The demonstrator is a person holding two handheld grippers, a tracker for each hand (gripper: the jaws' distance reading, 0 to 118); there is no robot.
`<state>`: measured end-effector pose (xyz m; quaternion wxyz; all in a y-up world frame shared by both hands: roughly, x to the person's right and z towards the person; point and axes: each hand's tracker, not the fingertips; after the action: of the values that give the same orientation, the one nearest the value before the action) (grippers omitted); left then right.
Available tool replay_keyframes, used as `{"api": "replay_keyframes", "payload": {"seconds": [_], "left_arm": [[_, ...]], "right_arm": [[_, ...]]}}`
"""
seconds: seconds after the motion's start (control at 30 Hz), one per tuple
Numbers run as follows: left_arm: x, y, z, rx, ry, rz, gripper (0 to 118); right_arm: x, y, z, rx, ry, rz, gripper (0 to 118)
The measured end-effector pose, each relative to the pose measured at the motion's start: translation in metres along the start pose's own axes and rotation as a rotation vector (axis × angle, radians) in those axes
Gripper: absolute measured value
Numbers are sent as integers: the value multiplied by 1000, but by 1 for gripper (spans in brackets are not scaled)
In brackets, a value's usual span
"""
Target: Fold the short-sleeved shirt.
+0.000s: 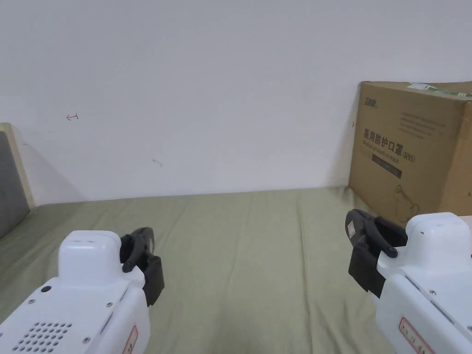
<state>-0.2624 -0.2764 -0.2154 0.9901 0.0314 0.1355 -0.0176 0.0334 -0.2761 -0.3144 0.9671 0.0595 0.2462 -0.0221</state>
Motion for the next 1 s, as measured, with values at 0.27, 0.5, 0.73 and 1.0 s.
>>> {"api": "replay_keyframes", "payload": {"seconds": [0.27,0.5,0.73,1.0], "left_arm": [[-9,-39,12,-49,115,58,2],[-17,-48,13,-90,99,78,2],[-21,-53,16,-89,111,112,2],[-25,-64,18,-162,81,193,2]], "right_arm": [[8,-37,-2,-88,-123,-61,0],[29,-40,3,-109,-189,-113,0],[31,-37,-1,-116,-168,-132,0],[-1,-84,-64,-641,270,-299,0]]}}
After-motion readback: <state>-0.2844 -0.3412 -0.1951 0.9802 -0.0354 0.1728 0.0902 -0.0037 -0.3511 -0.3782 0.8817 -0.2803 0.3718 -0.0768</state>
